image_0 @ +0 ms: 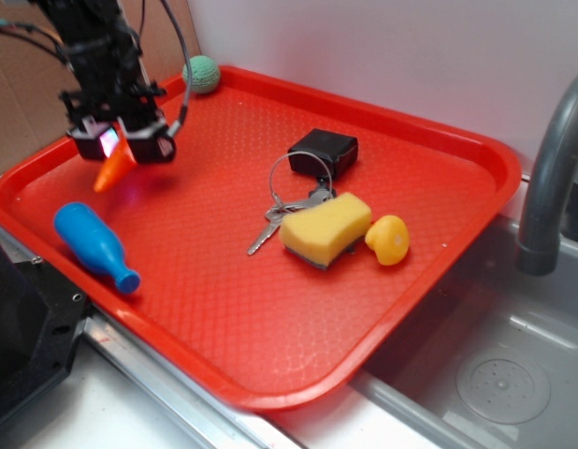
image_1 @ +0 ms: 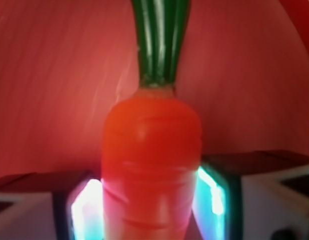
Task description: Grab the carrot.
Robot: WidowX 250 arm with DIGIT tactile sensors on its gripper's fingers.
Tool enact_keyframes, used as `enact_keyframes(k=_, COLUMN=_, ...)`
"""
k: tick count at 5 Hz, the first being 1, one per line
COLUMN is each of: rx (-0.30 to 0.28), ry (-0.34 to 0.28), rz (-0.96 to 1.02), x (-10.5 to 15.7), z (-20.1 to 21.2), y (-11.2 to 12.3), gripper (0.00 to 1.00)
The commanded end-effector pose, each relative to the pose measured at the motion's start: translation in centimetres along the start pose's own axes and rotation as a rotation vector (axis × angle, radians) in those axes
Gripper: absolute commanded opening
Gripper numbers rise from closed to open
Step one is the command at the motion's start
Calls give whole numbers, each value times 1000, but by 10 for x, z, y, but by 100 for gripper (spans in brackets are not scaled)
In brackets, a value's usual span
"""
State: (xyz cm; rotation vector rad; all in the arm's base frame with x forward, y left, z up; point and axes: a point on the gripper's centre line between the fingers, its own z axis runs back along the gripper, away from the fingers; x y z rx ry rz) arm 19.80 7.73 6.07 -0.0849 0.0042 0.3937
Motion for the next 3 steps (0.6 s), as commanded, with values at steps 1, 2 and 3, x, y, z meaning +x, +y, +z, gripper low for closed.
enact_keyframes(k=1, rx=-3, ry=-149, rz=-211, x=-50, z=105, y=-25, gripper=0)
enact_keyframes(k=2, rx=-28, ry=-124, rz=-229, x=-55, z=156, y=-29, gripper=0)
enact_keyframes(k=3, rx=-6, ry=-114, rz=-227, x=-51, z=186, y=-27, gripper=0)
